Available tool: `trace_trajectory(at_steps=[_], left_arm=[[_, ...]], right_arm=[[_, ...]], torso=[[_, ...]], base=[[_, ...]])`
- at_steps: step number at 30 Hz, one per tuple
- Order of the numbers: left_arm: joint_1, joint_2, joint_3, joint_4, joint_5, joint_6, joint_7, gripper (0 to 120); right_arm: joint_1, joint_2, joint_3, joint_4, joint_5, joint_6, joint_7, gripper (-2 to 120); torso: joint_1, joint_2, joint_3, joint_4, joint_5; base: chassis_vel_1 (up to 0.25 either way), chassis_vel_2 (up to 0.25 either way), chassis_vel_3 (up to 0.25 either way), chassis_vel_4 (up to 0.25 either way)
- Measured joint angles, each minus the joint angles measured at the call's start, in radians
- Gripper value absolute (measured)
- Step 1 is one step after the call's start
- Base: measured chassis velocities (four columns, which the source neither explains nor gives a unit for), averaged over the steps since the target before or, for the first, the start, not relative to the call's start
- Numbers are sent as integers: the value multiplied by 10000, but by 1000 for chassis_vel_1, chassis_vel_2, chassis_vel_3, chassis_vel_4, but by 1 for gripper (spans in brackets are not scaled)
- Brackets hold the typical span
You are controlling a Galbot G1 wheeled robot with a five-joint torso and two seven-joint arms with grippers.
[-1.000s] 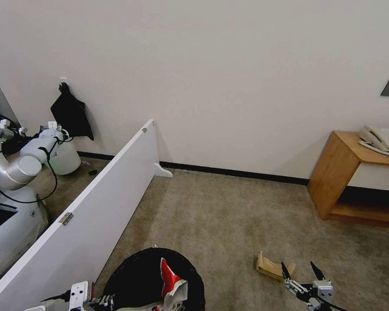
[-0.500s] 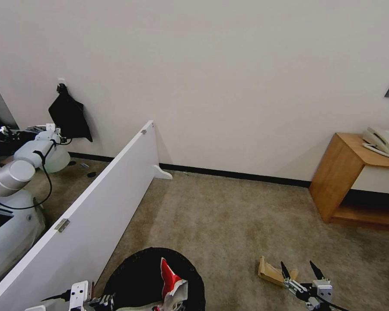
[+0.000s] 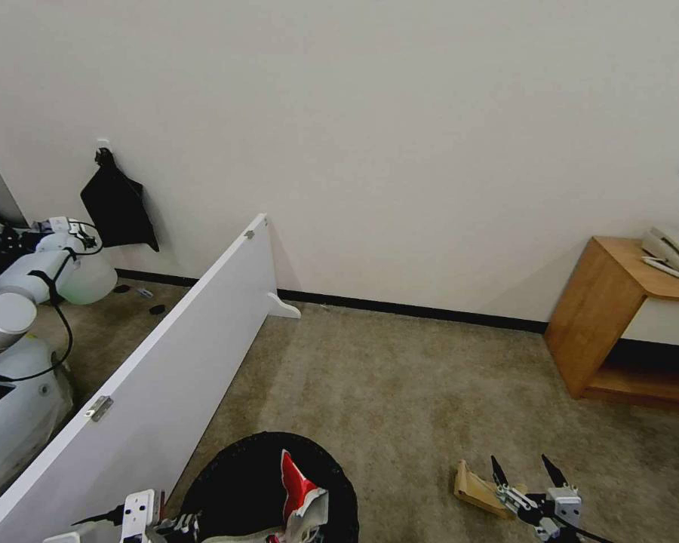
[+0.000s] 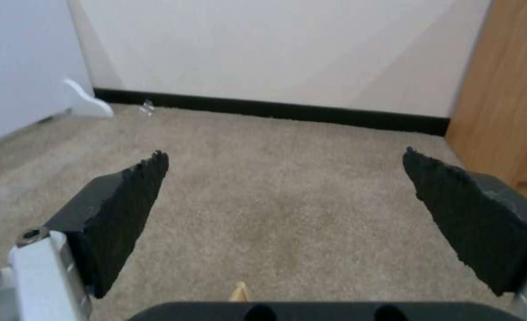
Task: Pick up the trash bin, then pick up the garbage from the floor and place it into the trash bin.
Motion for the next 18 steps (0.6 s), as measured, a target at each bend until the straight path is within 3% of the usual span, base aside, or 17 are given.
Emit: trace_trajectory(at_steps=[8,10,18], left_arm=[[-1,15,-3,0,0,-2,0,4],[-1,10,0,0,0,-2,1,4],[9,-8,15,0,16,-2,1,4]], right_arm=[[-216,-423,271,-202,-619,-179,-479,100],[-285,-846,731,-538,-1062,-530,-2014,100],[-308,-1572,1010,-981,-1775,-996,-3702,100]], torso=[[0,0,-1,-1,2],[0,0,0,0,1],[0,1,0,0,1]], base=[[0,0,0,0],[0,0,0,0],[0,0,0,0]])
